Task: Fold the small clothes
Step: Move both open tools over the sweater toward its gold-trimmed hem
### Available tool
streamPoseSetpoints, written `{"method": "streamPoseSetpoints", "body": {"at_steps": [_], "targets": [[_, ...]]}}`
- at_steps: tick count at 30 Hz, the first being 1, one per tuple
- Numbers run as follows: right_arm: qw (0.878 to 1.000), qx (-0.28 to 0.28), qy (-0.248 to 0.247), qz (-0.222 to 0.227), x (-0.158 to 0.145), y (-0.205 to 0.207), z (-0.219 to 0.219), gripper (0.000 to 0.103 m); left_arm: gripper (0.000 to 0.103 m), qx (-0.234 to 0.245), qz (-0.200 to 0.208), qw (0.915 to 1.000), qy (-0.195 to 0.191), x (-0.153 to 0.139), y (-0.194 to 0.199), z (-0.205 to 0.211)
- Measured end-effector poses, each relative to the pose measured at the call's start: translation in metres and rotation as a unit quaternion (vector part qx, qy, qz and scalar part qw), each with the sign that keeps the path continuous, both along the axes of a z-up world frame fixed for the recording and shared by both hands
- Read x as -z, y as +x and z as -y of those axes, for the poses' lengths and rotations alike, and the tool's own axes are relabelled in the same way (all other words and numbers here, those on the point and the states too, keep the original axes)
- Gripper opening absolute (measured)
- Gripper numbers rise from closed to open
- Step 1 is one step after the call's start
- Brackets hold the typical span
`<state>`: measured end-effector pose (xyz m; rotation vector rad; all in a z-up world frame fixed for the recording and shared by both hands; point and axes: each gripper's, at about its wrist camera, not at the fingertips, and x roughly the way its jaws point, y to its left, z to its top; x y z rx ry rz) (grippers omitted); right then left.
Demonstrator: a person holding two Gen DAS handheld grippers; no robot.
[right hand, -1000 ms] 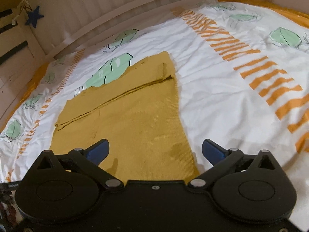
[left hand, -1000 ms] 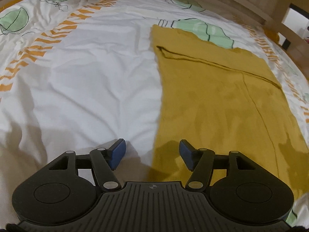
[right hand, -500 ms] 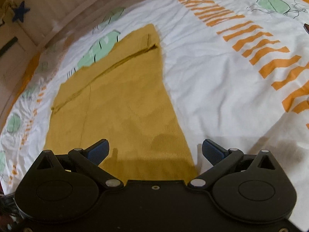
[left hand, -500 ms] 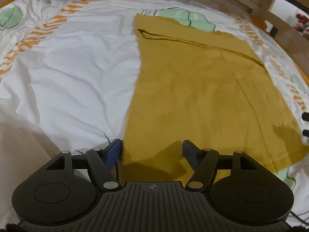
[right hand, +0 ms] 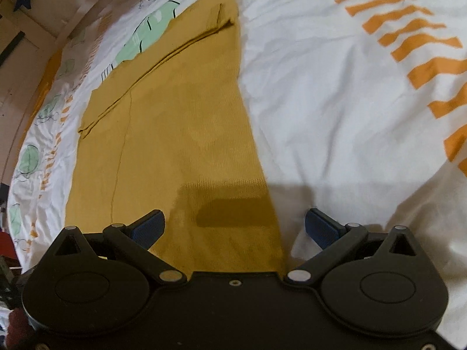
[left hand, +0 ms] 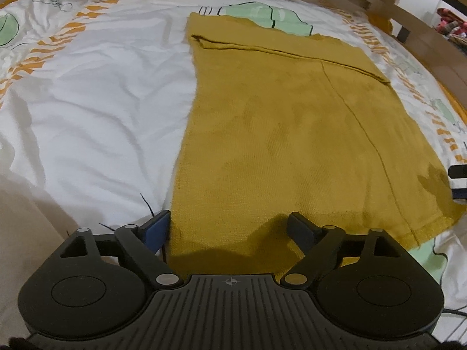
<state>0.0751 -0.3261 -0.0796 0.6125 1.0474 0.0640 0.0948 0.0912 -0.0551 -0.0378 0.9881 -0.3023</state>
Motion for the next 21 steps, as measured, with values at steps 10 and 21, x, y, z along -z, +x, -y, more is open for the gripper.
{"method": "streamPoseSetpoints", "body": {"at_steps": [10, 21], "targets": [[0.998, -0.017, 0.056, -0.004, 0.0028, -0.0044, 0.0079, 0.103, 0.088, -0.005, -0.008, 0.9997, -0.022, 0.0008, 0.0011, -0.0053], [0.995, -0.048, 0.083, 0.011, 0.0004, -0.0083, 0.0092, 0.101, 0.088, -0.003, -0.012, 0.9996, -0.025, -0.0007, 0.0032, -0.0048]]}}
